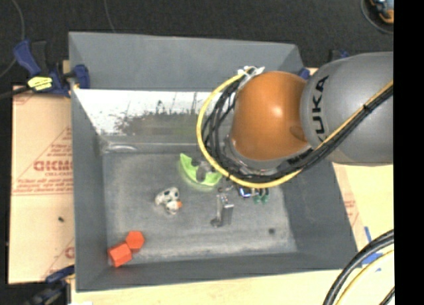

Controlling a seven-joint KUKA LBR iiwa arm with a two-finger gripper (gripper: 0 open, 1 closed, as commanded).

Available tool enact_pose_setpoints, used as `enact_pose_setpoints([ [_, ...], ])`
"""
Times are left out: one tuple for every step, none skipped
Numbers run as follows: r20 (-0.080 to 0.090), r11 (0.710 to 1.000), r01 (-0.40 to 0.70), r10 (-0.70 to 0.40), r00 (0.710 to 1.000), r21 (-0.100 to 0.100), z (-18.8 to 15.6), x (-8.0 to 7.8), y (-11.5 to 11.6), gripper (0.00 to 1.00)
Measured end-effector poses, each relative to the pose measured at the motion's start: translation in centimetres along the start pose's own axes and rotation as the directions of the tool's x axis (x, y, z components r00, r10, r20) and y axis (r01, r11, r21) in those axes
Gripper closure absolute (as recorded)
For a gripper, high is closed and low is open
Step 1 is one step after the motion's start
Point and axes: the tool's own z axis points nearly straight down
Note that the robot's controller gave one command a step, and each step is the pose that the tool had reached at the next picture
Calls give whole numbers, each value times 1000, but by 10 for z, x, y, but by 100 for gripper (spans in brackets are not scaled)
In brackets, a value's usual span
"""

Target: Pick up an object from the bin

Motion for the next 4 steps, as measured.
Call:
enact_pose_setpoints([
  [13, 1000, 19, -19, 1000, -2, -8, -33, 7, 0],
  [7, 998, -60, 60, 998, -2, 3, -64, -3, 0],
  [12, 993, -114, 114, 993, -5, 52, -76, -18, 0],
  [13, 997, -71, 71, 997, -1, 69, -83, -38, 0],
])
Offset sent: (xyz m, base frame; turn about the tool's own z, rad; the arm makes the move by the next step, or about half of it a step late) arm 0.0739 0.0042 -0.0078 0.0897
